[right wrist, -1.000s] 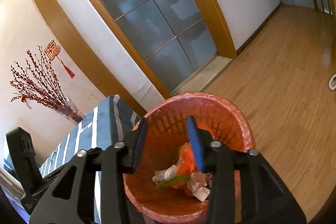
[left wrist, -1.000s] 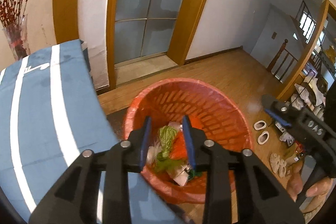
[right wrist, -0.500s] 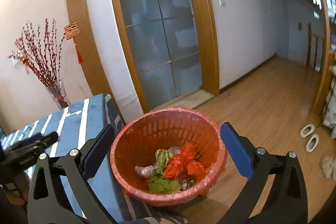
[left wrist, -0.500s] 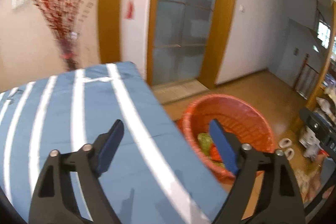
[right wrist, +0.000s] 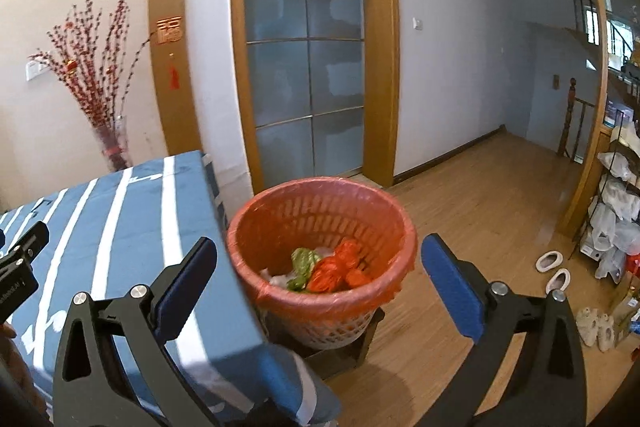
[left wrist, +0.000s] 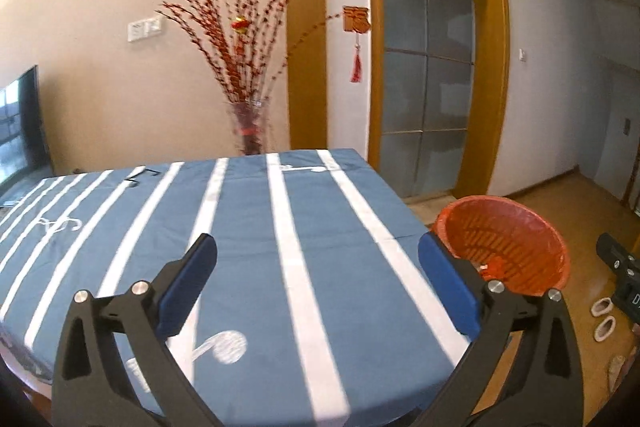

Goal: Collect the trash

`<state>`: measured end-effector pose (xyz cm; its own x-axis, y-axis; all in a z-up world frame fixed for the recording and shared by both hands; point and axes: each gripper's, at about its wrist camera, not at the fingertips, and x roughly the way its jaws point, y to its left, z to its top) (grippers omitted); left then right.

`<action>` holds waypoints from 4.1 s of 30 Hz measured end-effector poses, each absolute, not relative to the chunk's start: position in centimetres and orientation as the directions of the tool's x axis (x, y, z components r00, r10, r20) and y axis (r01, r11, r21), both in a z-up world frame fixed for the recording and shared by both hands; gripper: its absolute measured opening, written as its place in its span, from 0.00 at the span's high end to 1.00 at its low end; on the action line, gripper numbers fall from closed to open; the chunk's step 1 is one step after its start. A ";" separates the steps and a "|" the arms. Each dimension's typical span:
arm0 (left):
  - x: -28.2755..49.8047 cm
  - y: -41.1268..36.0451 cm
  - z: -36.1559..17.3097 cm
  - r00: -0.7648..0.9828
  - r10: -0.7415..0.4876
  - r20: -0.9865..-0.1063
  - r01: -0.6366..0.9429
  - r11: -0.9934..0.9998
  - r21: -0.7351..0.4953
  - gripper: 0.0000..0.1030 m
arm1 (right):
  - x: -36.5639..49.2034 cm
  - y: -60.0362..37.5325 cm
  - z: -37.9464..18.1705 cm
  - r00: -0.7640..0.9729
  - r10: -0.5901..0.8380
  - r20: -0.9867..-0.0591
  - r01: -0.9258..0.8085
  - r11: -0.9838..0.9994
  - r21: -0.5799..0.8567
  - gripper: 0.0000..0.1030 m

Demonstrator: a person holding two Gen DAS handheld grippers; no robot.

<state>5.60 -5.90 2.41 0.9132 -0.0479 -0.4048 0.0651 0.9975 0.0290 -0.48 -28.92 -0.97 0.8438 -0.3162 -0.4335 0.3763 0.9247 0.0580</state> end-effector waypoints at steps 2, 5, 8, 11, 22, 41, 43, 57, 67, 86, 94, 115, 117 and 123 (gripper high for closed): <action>4.8 -5.5 2.3 0.914 -0.042 -0.405 0.057 0.998 0.026 0.04 | -1.0 -28.3 -1.1 0.847 -0.308 -0.433 0.366 0.929 0.055 0.02; 3.5 -5.0 2.0 0.912 -0.042 -0.408 0.052 0.999 0.012 0.04 | -1.8 -27.3 -1.3 0.851 -0.289 -0.438 0.347 0.936 0.057 0.02; 2.9 -4.6 1.6 0.909 -0.038 -0.415 0.048 0.999 0.013 0.04 | -2.1 -26.7 -1.6 0.854 -0.276 -0.442 0.331 0.942 0.051 0.02; 2.2 -4.4 1.2 0.906 -0.038 -0.421 0.049 0.999 0.016 0.04 | -2.4 -26.4 -1.7 0.853 -0.269 -0.447 0.325 0.944 0.051 0.02; 0.4 -3.5 -0.3 0.892 -0.039 -0.450 0.049 0.999 0.010 0.04 | -3.8 -25.7 -2.9 0.839 -0.274 -0.470 0.327 0.944 0.033 0.02; -0.4 -3.5 -0.8 0.884 -0.043 -0.466 0.050 0.999 0.001 0.04 | -4.3 -25.6 -3.7 0.829 -0.262 -0.494 0.323 0.945 0.041 0.02; -0.5 -3.6 -0.8 0.884 -0.042 -0.465 0.049 0.999 0.004 0.04 | -4.4 -25.6 -3.8 0.829 -0.259 -0.496 0.323 0.946 0.045 0.02; -0.7 -3.4 -0.5 0.888 -0.043 -0.458 0.047 0.999 -0.004 0.04 | -4.4 -25.5 -3.7 0.829 -0.253 -0.498 0.316 0.948 0.045 0.02; -0.6 -3.5 -0.4 0.887 -0.043 -0.459 0.042 0.999 -0.011 0.04 | -4.3 -25.6 -3.7 0.829 -0.249 -0.501 0.312 0.949 0.044 0.02; -0.6 -3.6 -0.3 0.884 -0.045 -0.464 0.045 0.999 -0.012 0.04 | -4.3 -25.5 -3.8 0.827 -0.248 -0.504 0.312 0.949 0.044 0.02; -0.6 -3.7 -0.3 0.885 -0.045 -0.463 0.045 0.999 -0.011 0.04 | -4.3 -25.7 -3.9 0.827 -0.246 -0.505 0.310 0.950 0.044 0.02; -0.4 -3.7 -0.4 0.882 -0.047 -0.468 0.047 0.999 -0.013 0.04 | -4.3 -25.8 -3.9 0.827 -0.244 -0.507 0.309 0.950 0.045 0.02; -0.4 -3.7 -0.5 0.882 -0.047 -0.468 0.046 0.999 -0.013 0.04 | -4.3 -25.9 -3.9 0.826 -0.245 -0.507 0.309 0.950 0.045 0.02; -0.4 -3.8 -0.8 0.881 -0.050 -0.470 0.051 0.999 -0.011 0.04 | -4.4 -25.9 -4.1 0.826 -0.243 -0.508 0.308 0.950 0.046 0.02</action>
